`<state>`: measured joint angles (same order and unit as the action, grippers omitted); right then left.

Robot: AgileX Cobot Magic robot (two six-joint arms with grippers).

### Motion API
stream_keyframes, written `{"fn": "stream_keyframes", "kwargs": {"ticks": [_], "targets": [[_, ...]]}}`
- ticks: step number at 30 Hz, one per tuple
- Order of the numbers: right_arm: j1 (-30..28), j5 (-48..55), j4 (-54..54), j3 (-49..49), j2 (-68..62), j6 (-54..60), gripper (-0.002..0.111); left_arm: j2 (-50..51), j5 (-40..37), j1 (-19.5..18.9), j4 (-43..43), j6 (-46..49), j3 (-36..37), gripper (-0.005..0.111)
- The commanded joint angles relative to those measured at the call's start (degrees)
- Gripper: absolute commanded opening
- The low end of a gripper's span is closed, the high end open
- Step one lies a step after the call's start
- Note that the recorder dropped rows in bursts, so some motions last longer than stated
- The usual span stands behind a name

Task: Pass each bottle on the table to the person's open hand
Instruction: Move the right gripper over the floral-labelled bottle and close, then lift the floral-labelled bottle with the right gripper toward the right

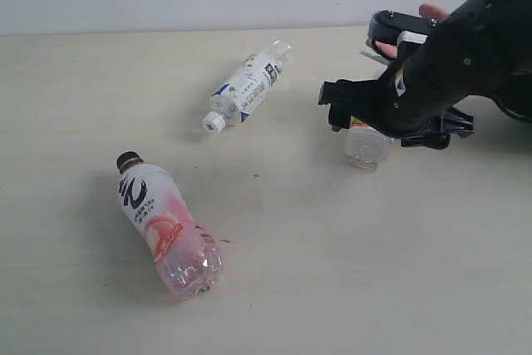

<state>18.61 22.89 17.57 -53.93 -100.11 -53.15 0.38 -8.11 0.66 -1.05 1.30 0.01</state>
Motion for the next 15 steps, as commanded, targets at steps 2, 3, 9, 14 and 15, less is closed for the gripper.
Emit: {"fn": "stream_keyframes", "kwargs": {"ticks": [2,3,9,14,15], "targets": [[0.09,-1.89,18.34,-0.31,-3.52,-20.92,0.084,-0.38,0.09,-0.05,0.07,-0.09,-0.01,0.000],[0.09,-1.88,21.42,-0.31,-3.95,-24.42,0.084,-0.38,0.09,-0.05,0.07,-0.09,-0.01,0.000],[0.09,-2.78,34.27,-0.31,-4.61,-38.37,0.084,-0.38,0.09,-0.05,0.07,-0.09,-0.01,0.000],[0.09,-2.78,42.64,-0.47,-5.84,-47.65,0.084,-0.38,0.09,-0.05,0.07,-0.09,-0.01,0.000],[0.09,-2.39,43.70,-0.77,-6.29,-48.57,0.084,-0.38,0.09,-0.05,0.07,-0.09,-0.01,0.000]]}}
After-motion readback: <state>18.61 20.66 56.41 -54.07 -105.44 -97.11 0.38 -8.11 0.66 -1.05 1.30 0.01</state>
